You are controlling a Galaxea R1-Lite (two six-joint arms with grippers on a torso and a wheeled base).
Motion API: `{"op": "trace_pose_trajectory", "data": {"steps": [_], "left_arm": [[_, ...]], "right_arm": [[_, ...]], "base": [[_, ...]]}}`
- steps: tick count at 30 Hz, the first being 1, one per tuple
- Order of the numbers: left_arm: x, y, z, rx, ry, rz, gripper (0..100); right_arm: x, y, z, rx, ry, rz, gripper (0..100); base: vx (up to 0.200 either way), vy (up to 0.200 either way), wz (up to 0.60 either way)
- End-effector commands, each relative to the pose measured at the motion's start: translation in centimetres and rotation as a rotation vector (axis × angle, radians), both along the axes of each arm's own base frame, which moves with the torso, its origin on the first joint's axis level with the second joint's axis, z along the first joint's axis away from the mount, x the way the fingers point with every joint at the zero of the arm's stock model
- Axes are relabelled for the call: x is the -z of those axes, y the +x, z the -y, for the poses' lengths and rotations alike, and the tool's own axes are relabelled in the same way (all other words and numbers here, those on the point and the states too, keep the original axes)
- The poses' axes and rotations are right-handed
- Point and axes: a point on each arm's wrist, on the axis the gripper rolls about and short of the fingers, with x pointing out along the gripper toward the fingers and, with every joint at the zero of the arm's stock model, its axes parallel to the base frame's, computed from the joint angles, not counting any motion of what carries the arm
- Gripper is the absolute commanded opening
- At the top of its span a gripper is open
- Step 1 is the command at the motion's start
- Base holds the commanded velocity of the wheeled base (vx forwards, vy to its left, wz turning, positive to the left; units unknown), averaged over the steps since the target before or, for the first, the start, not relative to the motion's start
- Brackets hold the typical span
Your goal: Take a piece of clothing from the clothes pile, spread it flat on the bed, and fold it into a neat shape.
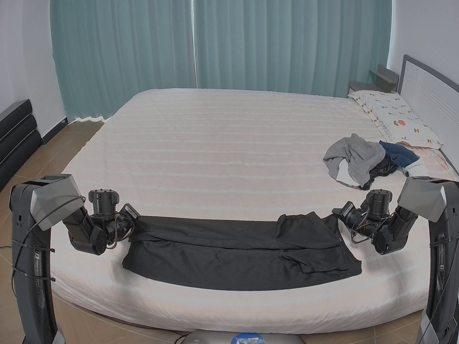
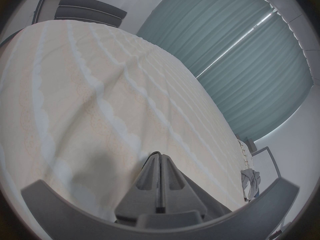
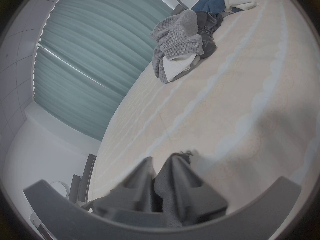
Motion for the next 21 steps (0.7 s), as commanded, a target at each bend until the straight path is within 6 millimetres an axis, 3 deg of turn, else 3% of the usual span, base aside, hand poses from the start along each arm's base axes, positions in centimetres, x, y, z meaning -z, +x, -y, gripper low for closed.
{"op": "trace_pose_trajectory", "data": {"steps": [1,3,4,9,12,21], "left_arm": [[0.1,-0.4,0.1,0.002,-0.003,-0.013,0],[0.0,-0.4,0.1,0.002,-0.003,-0.011,0],[0.0,-0.4,0.1,0.001,-0.002,-0.01,100],[0.1,-0.4,0.1,0.003,-0.001,-0.011,100],[0.1,-0.4,0.1,0.003,-0.001,-0.011,100],[0.1,-0.4,0.1,0.002,-0.002,-0.011,100]], "right_arm": [[0.0,-0.4,0.0,-0.003,-0.004,-0.005,100],[-1.2,-1.0,-0.1,-0.015,-0.002,0.016,100],[-1.8,-1.4,0.0,-0.021,-0.003,0.02,100],[-4.7,-3.6,-0.2,-0.122,-0.017,0.072,100],[-5.2,-4.6,-0.8,-0.165,-0.043,0.093,100],[-2.9,-5.1,-2.3,-0.226,-0.075,0.043,100]], "base": [[0.0,0.0,0.0],[0.0,0.0,0.0],[0.0,0.0,0.0],[0.0,0.0,0.0],[0.0,0.0,0.0],[0.0,0.0,0.0]]}}
